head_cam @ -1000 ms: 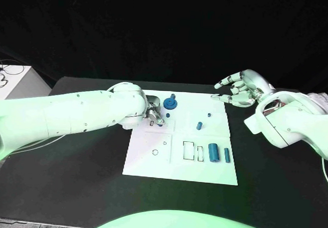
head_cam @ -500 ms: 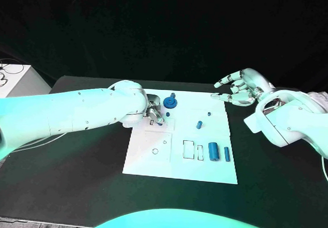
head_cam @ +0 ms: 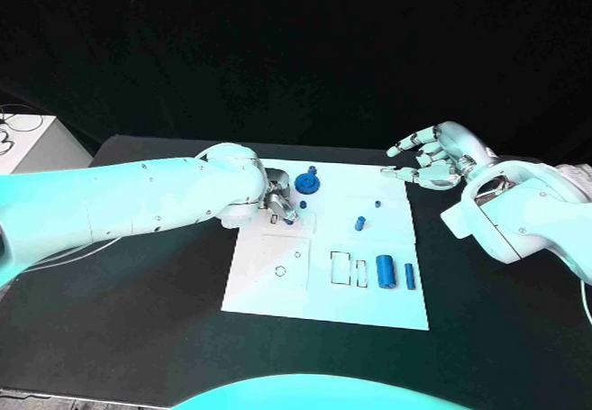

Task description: Assemble the parts on the task board

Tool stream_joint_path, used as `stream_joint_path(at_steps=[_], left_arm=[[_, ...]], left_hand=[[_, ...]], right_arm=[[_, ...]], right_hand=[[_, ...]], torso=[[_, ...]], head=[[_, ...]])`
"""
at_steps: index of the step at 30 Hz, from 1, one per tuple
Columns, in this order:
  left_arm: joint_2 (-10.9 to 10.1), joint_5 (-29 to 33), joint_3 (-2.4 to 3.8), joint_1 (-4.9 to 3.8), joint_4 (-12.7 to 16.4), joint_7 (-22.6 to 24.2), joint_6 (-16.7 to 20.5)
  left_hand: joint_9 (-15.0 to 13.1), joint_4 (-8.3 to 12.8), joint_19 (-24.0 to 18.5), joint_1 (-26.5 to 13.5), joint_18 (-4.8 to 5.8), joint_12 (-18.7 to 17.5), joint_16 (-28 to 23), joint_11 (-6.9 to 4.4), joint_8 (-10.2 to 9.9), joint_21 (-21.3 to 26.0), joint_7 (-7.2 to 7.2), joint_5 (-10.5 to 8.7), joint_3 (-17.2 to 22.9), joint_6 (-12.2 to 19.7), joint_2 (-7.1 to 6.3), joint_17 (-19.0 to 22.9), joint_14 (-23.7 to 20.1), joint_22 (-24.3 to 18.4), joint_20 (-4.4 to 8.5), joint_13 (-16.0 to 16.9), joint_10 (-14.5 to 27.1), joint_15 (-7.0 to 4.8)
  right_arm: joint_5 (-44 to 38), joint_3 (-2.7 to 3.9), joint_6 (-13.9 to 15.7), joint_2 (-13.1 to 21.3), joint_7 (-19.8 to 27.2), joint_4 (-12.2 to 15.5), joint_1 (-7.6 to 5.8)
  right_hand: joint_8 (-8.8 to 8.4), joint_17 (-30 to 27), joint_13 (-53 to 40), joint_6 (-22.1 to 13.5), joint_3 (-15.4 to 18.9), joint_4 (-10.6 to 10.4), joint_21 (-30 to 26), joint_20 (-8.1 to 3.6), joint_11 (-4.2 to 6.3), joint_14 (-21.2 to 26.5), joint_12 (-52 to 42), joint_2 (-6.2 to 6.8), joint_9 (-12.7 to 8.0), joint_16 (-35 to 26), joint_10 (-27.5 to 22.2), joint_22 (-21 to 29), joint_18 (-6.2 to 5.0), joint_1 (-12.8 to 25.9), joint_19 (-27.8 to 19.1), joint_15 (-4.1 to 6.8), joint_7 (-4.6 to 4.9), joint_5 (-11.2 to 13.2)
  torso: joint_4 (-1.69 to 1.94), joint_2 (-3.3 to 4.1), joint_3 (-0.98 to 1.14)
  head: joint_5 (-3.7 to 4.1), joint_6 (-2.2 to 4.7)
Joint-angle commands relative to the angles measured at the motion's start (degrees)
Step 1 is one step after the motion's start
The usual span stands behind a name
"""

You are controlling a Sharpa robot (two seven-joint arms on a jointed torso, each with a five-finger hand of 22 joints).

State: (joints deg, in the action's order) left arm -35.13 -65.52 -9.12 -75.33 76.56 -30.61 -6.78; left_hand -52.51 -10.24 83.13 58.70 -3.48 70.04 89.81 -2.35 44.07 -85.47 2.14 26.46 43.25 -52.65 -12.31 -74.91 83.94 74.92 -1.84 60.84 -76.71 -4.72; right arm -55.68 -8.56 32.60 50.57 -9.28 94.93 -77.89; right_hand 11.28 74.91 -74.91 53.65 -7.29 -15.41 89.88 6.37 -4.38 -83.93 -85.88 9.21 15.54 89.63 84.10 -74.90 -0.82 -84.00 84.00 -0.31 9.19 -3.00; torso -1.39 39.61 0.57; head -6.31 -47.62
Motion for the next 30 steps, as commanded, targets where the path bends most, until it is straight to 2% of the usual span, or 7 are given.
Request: stream_joint_path(at_steps=[1, 15, 19, 23, 30], left_arm=[[0.28, 0.19, -0.46, 0.63, 0.0, -0.15, -1.74], [0.25, 0.05, -0.45, 0.62, -0.01, -0.07, -1.74], [0.19, 0.07, -0.45, 0.62, 0.04, -0.07, -1.81], [0.0, 0.02, -0.45, 0.61, 0.16, -0.08, -1.87], [-0.33, -0.17, -0.44, 0.59, 0.39, -0.11, -2.16]], left_hand=[[-0.06, 6.59, 0.23, -0.63, 1.18, 0.26, 0.19, -0.08, 0.24, -0.11, -0.86, -0.15, 6.13, -0.8, 0.16, -15.09, 6.06, 5.15, 0.29, 0.06, -0.46, -0.35], [-0.41, 4.99, 0.24, -2.43, 1.18, 0.66, 0.19, -0.36, 0.5, -0.04, -1.27, -0.17, 4.15, -1.34, -0.14, -15.09, 6.06, 5.13, 0.49, 0.66, -0.84, -0.56], [-0.58, 6.14, 0.28, -1.06, 1.18, 0.64, 0.19, -0.65, 0.44, -0.03, -1.53, 0.33, 4.83, -1.15, 0.09, -15.09, 6.06, 5.17, 0.65, 0.72, -0.84, -0.78], [-0.89, 7.98, 0.34, 0.62, 1.2, 0.38, 0.19, -0.6, 0.45, -0.04, -1.32, 0.76, 7.44, -1.07, 0.54, -15.09, 6.06, 5.24, 0.78, 0.57, -0.71, -0.81], [-0.96, 8.35, 0.33, 0.87, 1.19, 0.35, 0.19, -0.57, 0.48, -0.03, -1.27, 0.84, 8.09, -1.12, 0.67, -15.09, 6.06, 5.22, 0.77, 0.57, -0.71, -0.79]], right_arm=[[-0.27, 0.01, -0.63, 0.03, 0.45, 0.1, 0.02], [-0.28, 0.01, -0.58, 0.08, 0.49, 0.12, 0.02], [-0.28, 0.01, -0.58, 0.1, 0.49, 0.1, 0.02], [-0.29, 0.01, -0.57, 0.13, 0.49, 0.12, 0.02], [-0.31, 0.01, -0.56, 0.12, 0.51, 0.09, 0.02]], right_hand=[[0.11, 13.75, -11.14, -0.07, 0.06, -0.33, 0.12, -0.16, -0.01, -5.73, 0.35, -0.21, 0.01, -0.16, 1.71, -15.1, 0.82, 0.56, 6.0, 0.09, -0.1, -0.29], [0.11, 13.75, -11.14, -0.07, 0.06, -0.33, 0.12, -0.16, -0.01, -5.73, 0.35, -0.21, 0.01, -0.16, 1.71, -15.1, 0.82, 0.56, 6.0, 0.09, -0.1, -0.29], [0.11, 13.75, -11.14, -0.07, 0.06, -0.33, 0.12, -0.16, -0.01, -5.73, 0.35, -0.21, 0.01, -0.16, 1.71, -15.1, 0.82, 0.56, 6.0, 0.09, -0.1, -0.29], [0.11, 13.75, -11.14, -0.07, 0.06, -0.33, 0.12, -0.16, -0.01, -5.73, 0.35, -0.21, 0.01, -0.16, 1.71, -15.1, 0.82, 0.56, 6.0, 0.09, -0.1, -0.29], [0.11, 13.75, -11.14, -0.07, 0.06, -0.33, 0.12, -0.16, -0.01, -5.73, 0.35, -0.21, 0.01, -0.16, 1.71, -15.1, 0.82, 0.56, 6.0, 0.09, -0.1, -0.29]], torso=[[-0.01, 0.01, 0.01], [-0.02, -0.01, 0.0], [0.07, -0.04, 0.0], [0.12, -0.05, 0.01], [0.08, -0.08, -0.03]], head=[[0.02, -0.06], [0.07, -0.03], [0.07, 0.01], [0.04, 0.06], [-0.17, 0.07]])
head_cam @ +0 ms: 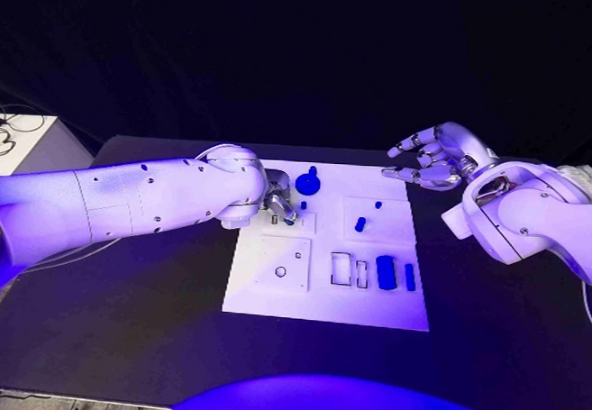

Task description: Assemble the parts on the task board

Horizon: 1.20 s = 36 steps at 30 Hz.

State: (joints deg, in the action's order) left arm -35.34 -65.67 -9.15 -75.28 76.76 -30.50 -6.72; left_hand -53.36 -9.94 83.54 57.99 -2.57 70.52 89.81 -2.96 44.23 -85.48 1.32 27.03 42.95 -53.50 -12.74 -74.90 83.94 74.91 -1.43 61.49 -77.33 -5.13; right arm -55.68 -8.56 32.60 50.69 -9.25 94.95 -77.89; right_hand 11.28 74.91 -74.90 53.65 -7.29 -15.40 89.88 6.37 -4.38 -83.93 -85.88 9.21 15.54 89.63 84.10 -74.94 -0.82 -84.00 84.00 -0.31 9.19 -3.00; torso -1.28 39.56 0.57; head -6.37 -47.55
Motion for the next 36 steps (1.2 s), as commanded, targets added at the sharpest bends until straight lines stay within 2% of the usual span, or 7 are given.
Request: stream_joint_path(at_steps=[1, 24, 30, 36], left_arm=[[-0.17, -0.05, -0.42, 0.53, 0.22, -0.24, -2.28], [-0.31, -0.29, -0.4, 0.49, 0.33, -0.35, -3.06], [-0.2, 0.0, -0.4, 0.49, 0.2, -0.34, -3.03], [-0.15, 0.22, -0.4, 0.48, 0.02, -0.32, -3.07]], left_hand=[[-0.13, 8.14, -0.09, 1.63, 0.28, -0.12, 0.19, 0.05, 0.34, -0.02, -0.43, 0.27, 8.51, -0.29, 1.11, -15.1, 6.06, 5.21, 0.36, -0.07, -0.1, -0.37], [-0.28, 8.63, -0.07, 1.8, 0.29, -0.04, 0.19, 0.12, 0.49, -0.03, -0.37, 0.17, 9.13, -0.6, 1.06, -15.1, 6.06, 5.25, 0.32, 0.0, -0.31, -0.31], [-0.39, 7.62, -0.08, 0.43, 0.3, -0.07, 0.19, 0.24, 0.5, -0.01, -0.33, -0.4, 8.46, -0.81, 1.07, -15.1, 6.06, 5.26, 0.19, -0.08, -0.51, -0.17], [-0.52, 5.22, -0.06, -2.44, 0.29, -0.12, 0.19, 0.14, 0.32, 0.06, -0.57, -0.79, 5.58, -0.98, 0.65, -15.1, 6.06, 5.3, 0.15, -0.09, -0.56, -0.2]], right_arm=[[-0.31, 0.01, -0.56, 0.0, 0.49, 0.06, 0.02], [-0.37, 0.01, -0.55, 0.02, 0.52, 0.04, 0.02], [-0.59, 0.01, -0.5, 0.1, 0.52, 0.09, 0.02], [-0.66, 0.01, -0.5, 0.17, 0.51, 0.14, 0.02]], right_hand=[[0.11, 13.75, -11.15, -0.07, 0.06, -0.34, 0.12, -0.16, -0.01, -5.73, 0.35, -0.21, 0.01, -0.16, 1.71, -15.06, 0.82, 0.57, 6.0, 0.09, -0.1, -0.29], [0.16, 13.69, -11.15, -0.14, -0.01, -0.33, 0.12, -0.17, -0.01, -5.72, 0.34, -0.21, 0.0, -0.19, 1.73, -15.06, 0.82, 0.52, 6.0, 0.1, -0.1, -0.29], [0.16, 13.69, -11.15, -0.14, -0.01, -0.33, 0.12, -0.17, -0.01, -5.72, 0.34, -0.21, 0.0, -0.19, 1.73, -15.06, 0.82, 0.52, 6.0, 0.1, -0.1, -0.29], [0.16, 13.69, -11.15, -0.14, -0.01, -0.33, 0.12, -0.17, -0.01, -5.72, 0.34, -0.21, 0.0, -0.19, 1.73, -15.06, 0.82, 0.52, 6.0, 0.1, -0.1, -0.29]], torso=[[-0.05, -0.02, -0.02], [-0.18, 0.14, -0.01], [-0.15, 0.08, 0.01], [-0.13, 0.06, 0.0]], head=[[-0.11, 0.01], [0.02, 0.09], [0.16, -0.03], [0.26, -0.11]])
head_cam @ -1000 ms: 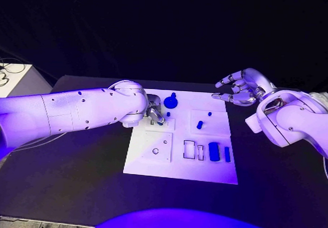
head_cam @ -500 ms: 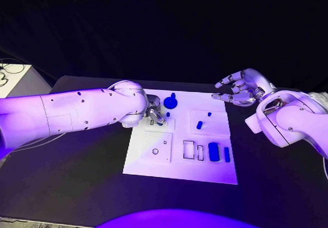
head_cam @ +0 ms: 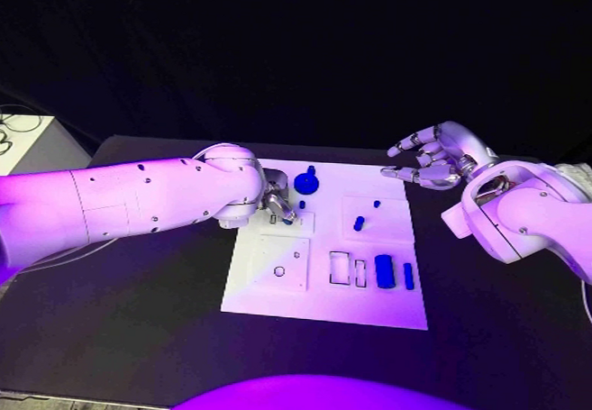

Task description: Assemble the parts on the task board

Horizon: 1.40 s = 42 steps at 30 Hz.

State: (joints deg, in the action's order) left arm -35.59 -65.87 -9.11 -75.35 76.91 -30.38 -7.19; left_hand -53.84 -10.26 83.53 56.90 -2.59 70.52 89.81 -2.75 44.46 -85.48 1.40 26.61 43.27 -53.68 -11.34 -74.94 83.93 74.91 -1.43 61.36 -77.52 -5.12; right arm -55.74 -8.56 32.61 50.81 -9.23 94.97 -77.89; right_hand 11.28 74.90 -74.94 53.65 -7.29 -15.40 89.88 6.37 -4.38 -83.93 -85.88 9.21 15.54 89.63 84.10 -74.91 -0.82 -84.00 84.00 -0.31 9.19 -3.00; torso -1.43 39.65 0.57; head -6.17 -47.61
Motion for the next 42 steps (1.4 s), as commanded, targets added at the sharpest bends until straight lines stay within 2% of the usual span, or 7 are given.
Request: stream_joint_path(at_steps=[1, 6, 17, 36, 39, 41, 42], left_arm=[[0.09, 0.45, -0.44, 0.54, -0.15, -0.44, -2.59], [0.14, 0.56, -0.44, 0.54, -0.22, -0.44, -2.51], [0.15, 0.64, -0.44, 0.54, -0.34, -0.43, -2.23], [0.1, 0.8, -0.44, 0.54, -0.31, -0.39, -1.8], [0.06, 0.8, -0.44, 0.54, -0.31, -0.36, -1.57], [0.02, 0.8, -0.43, 0.54, -0.29, -0.34, -1.45], [-0.02, 0.8, -0.43, 0.54, -0.27, -0.32, -1.38]], left_hand=[[-0.05, 4.55, -0.09, -2.28, 0.3, -0.12, 0.19, -0.1, 0.02, 0.11, -0.72, -0.45, 4.16, -0.96, -0.77, -15.06, 6.07, 5.25, 0.17, 0.05, -0.35, -0.24], [-0.05, 2.26, -0.07, -3.94, 0.3, -0.06, 0.19, -0.2, -0.16, 0.17, -0.84, -0.55, 1.42, -1.36, -0.4, -15.06, 6.07, 5.26, 0.26, 0.16, -0.29, -0.33], [-0.08, -0.31, 0.0, -4.95, 0.32, 0.05, 0.19, -0.23, -0.41, 0.22, -0.89, -0.61, -3.3, -1.8, -0.4, -15.06, 6.07, 5.34, 0.33, 0.32, -0.24, -0.37], [-0.11, -4.07, 0.06, -3.77, 0.32, 0.08, 0.19, -0.25, -0.91, 0.3, -0.91, -0.77, -11.15, -2.19, -0.39, -15.06, 6.07, 5.42, 0.39, 0.45, -0.21, -0.4], [-0.11, -5.2, 0.06, -3.2, 0.32, 0.04, 0.19, -0.24, -1.07, 0.33, -0.91, -0.88, -13.35, -2.24, -0.64, -15.06, 6.07, 5.44, 0.39, 0.43, -0.18, -0.41], [-0.09, -6.17, 0.07, -3.03, 0.33, 0.04, 0.19, -0.23, -1.2, 0.34, -0.88, -1.85, -14.93, -2.3, -0.82, -15.06, 6.07, 5.46, 0.39, 0.45, -0.18, -0.39], [-0.04, -6.38, 0.04, -3.12, 0.31, 0.06, 0.19, -0.2, -1.35, 0.39, -0.85, -4.42, -16.09, -2.36, -0.55, -15.06, 6.07, 5.41, 0.37, 0.48, -0.19, -0.36]], right_arm=[[-0.6, 0.01, -0.5, 0.05, 0.48, 0.13, 0.02], [-0.63, 0.01, -0.46, 0.09, 0.49, 0.17, 0.02], [-0.72, 0.01, -0.5, 0.19, 0.45, 0.21, 0.02], [-0.74, 0.01, -0.51, 0.26, 0.44, 0.2, 0.01], [-0.74, 0.01, -0.49, 0.25, 0.46, 0.18, 0.01], [-0.74, 0.01, -0.49, 0.25, 0.47, 0.17, 0.01], [-0.74, 0.01, -0.49, 0.24, 0.48, 0.16, 0.01]], right_hand=[[0.16, 13.69, -11.12, -0.14, -0.01, -0.33, 0.12, -0.17, -0.01, -5.72, 0.34, -0.21, 0.0, -0.19, 1.73, -15.09, 0.82, 0.52, 6.0, 0.1, -0.1, -0.29], [0.2, 13.63, -11.09, -0.2, -0.05, -0.41, 0.12, -0.18, -0.01, -5.7, 0.39, -0.25, -0.01, -0.21, 1.69, -15.09, 0.82, 0.61, 6.0, 0.1, -0.1, -0.28], [0.2, 13.63, -11.09, -0.2, -0.05, -0.41, 0.12, -0.18, -0.01, -5.7, 0.39, -0.25, -0.01, -0.21, 1.69, -15.09, 0.82, 0.61, 6.0, 0.1, -0.1, -0.28], [0.27, 13.57, -11.11, -0.21, -0.04, -0.48, 0.12, -0.19, -0.01, -5.69, 0.36, -0.22, -0.01, -0.24, 1.72, -15.09, 0.82, 0.72, 6.0, 0.11, -0.11, -0.28], [0.29, 13.47, -11.05, -0.2, -0.04, -0.5, 0.12, -0.19, 0.0, -5.66, 0.43, -0.21, -0.01, -0.28, 1.66, -15.09, 0.82, 0.75, 6.0, 0.11, -0.11, -0.28], [0.29, 13.47, -11.05, -0.2, -0.04, -0.5, 0.12, -0.19, 0.0, -5.66, 0.43, -0.21, -0.01, -0.28, 1.66, -15.09, 0.82, 0.75, 6.0, 0.11, -0.11, -0.28], [0.29, 13.47, -11.05, -0.2, -0.04, -0.5, 0.12, -0.19, 0.0, -5.66, 0.43, -0.21, -0.01, -0.28, 1.66, -15.09, 0.82, 0.75, 6.0, 0.11, -0.11, -0.28]], torso=[[0.02, -0.04, 0.0], [-0.02, -0.03, -0.01], [0.06, -0.04, -0.01], [0.09, -0.04, 0.0], [0.07, -0.06, 0.0], [0.06, -0.08, -0.01], [0.06, -0.08, -0.01]], head=[[0.07, -0.06], [0.13, -0.11], [0.32, -0.11], [0.39, -0.17], [0.36, -0.16], [0.36, -0.14], [0.36, -0.14]])
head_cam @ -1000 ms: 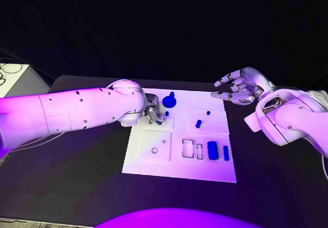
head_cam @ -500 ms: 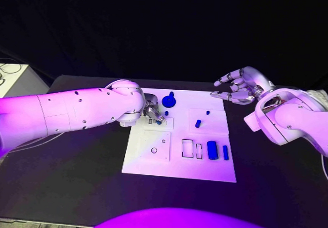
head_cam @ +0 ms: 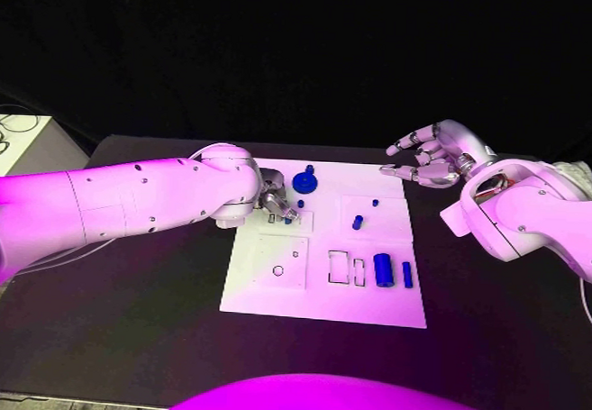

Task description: Assemble the parts on the task board

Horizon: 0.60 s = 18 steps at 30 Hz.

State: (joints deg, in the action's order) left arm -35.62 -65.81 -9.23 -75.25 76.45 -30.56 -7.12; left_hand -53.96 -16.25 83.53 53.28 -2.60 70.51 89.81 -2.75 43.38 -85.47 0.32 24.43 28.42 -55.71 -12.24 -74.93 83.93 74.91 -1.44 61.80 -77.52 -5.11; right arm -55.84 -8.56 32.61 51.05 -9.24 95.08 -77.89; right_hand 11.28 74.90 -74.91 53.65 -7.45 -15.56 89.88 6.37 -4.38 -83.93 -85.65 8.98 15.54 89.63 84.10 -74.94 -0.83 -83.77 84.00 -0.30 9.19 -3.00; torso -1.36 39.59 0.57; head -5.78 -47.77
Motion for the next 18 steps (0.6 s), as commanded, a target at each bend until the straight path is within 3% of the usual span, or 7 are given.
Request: stream_joint_path(at_steps=[1, 4, 10, 13, 18], left_arm=[[-0.02, 0.74, -0.3, 0.44, 0.24, -0.13, -1.36], [-0.12, 0.79, -0.29, 0.44, 0.35, -0.09, -1.19], [-0.43, 1.03, -0.21, 0.46, 0.73, 0.02, -0.43], [-0.67, 1.06, 0.05, 0.46, 0.95, 0.05, -0.1], [-1.26, 1.05, 1.27, 0.46, 1.57, 0.11, 0.54]], left_hand=[[0.12, -0.44, 0.07, 0.53, 0.33, 0.0, 0.19, -0.19, -0.38, 0.38, 0.24, -3.24, -1.86, -0.36, 0.56, -15.07, 6.07, 5.45, 0.37, -0.03, -0.16, -0.36], [0.15, -0.5, 0.04, 0.32, 0.31, 0.02, 0.19, -0.16, -0.5, 0.42, 0.25, -4.48, -2.72, -0.38, 0.68, -15.07, 6.07, 5.41, 0.36, 0.01, -0.17, -0.34], [0.17, -0.58, 0.08, -0.46, 0.32, 0.08, 0.19, -0.16, -0.85, 0.45, 0.23, -9.94, -5.66, -0.48, 1.23, -15.07, 6.07, 5.49, 0.33, 0.11, -0.2, -0.34], [0.17, -0.61, 0.07, -0.65, 0.31, 0.05, 0.19, -0.17, -0.88, 0.47, 0.23, -10.55, -6.05, -0.51, 1.37, -15.07, 6.07, 5.47, 0.33, 0.08, -0.19, -0.34], [0.16, -0.6, 0.0, -0.69, 0.29, 0.01, 0.19, -0.17, -0.89, 0.53, 0.22, -10.74, -6.15, -0.52, 1.43, -15.07, 6.07, 5.37, 0.33, 0.02, -0.16, -0.34]], right_arm=[[-0.63, 0.02, -0.49, -0.01, 0.49, 0.03, 0.01], [-0.62, 0.02, -0.5, -0.03, 0.51, 0.01, 0.01], [-0.59, 0.02, -0.52, -0.11, 0.58, -0.12, 0.01], [-0.57, 0.02, -0.52, -0.13, 0.61, -0.19, 0.01], [-0.38, 0.02, -0.48, -0.16, 0.68, -0.3, 0.02]], right_hand=[[0.29, 13.47, -11.07, -0.2, 0.12, -0.34, 0.12, -0.19, 0.0, -5.66, 0.19, 0.02, -0.01, -0.28, 1.66, -15.06, 0.83, 0.52, 6.0, 0.11, -0.11, -0.28], [0.29, 13.47, -11.07, -0.2, 0.12, -0.34, 0.12, -0.19, 0.0, -5.66, 0.19, 0.02, -0.01, -0.28, 1.66, -15.06, 0.83, 0.52, 6.0, 0.11, -0.11, -0.28], [0.29, 13.47, -11.07, -0.2, 0.12, -0.34, 0.12, -0.19, 0.0, -5.66, 0.19, 0.02, -0.01, -0.28, 1.66, -15.06, 0.83, 0.52, 6.0, 0.11, -0.11, -0.28], [0.29, 13.47, -11.07, -0.2, 0.12, -0.34, 0.12, -0.19, 0.0, -5.66, 0.19, 0.02, -0.01, -0.28, 1.66, -15.06, 0.83, 0.52, 6.0, 0.11, -0.11, -0.28], [0.29, 13.47, -11.07, -0.2, 0.12, -0.34, 0.12, -0.19, 0.0, -5.66, 0.19, 0.02, -0.01, -0.28, 1.66, -15.06, 0.83, 0.52, 6.0, 0.11, -0.11, -0.28]], torso=[[-0.01, -0.02, -0.01], [-0.02, -0.01, -0.03], [-0.01, -0.02, -0.07], [0.0, -0.03, -0.06], [0.01, -0.04, -0.07]], head=[[-0.03, 0.02], [-0.04, 0.04], [0.0, 0.23], [0.0, 0.25], [-0.03, 0.36]])
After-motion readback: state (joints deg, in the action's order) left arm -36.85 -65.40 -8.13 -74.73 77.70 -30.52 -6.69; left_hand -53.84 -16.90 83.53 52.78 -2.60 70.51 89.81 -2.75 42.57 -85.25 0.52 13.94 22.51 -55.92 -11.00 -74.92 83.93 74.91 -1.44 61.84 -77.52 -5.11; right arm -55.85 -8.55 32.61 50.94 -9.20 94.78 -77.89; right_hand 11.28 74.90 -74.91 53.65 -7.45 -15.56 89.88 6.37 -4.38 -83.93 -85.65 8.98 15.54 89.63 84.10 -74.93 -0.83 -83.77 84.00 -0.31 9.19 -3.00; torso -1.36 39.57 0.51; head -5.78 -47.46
